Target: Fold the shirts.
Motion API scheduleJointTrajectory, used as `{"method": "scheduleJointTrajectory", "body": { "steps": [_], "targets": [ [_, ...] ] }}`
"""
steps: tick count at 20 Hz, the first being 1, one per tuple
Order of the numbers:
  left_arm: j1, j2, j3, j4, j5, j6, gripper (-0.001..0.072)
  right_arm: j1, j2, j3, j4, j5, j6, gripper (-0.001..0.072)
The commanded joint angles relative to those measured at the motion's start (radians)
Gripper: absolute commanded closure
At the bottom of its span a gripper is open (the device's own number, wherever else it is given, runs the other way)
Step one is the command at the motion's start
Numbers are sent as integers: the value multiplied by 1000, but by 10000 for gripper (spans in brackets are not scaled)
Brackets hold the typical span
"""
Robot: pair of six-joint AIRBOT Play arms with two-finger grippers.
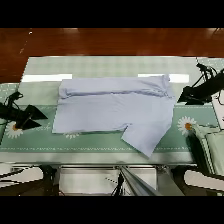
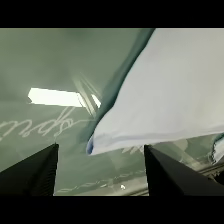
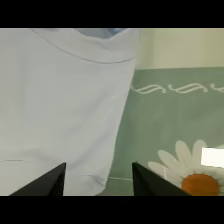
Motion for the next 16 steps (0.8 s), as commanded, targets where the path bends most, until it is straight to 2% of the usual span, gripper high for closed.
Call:
{"method": "scheduleJointTrajectory", "body": {
  "steps": [1, 4, 8, 12, 13, 14, 15, 16],
  "targets": [
    [43, 25, -137, -22, 2, 67, 89, -69, 87, -177, 169, -117, -88, 212],
    [-8, 20, -160, -29, 66, 67, 88, -69, 92, -205, 169, -117, -110, 214],
    [-105, 14, -161, -126, 176, 65, 89, -69, 93, -205, 169, -119, -109, 214],
    [-238, -3, -161, -179, 259, 50, 125, -69, 93, -205, 169, -113, -107, 214],
    [-270, -17, -161, -179, 261, 35, 158, -69, 93, -205, 169, -110, -105, 214],
    [-291, -29, -161, -179, 250, 36, 437, -69, 93, -205, 169, -102, -105, 213],
    [-304, -40, -161, -179, 235, 37, 678, -69, 93, -205, 165, -88, -105, 214],
    [-306, -48, -161, -179, 224, 36, 681, -69, 93, -205, 146, -69, -105, 214]
  ]
}}
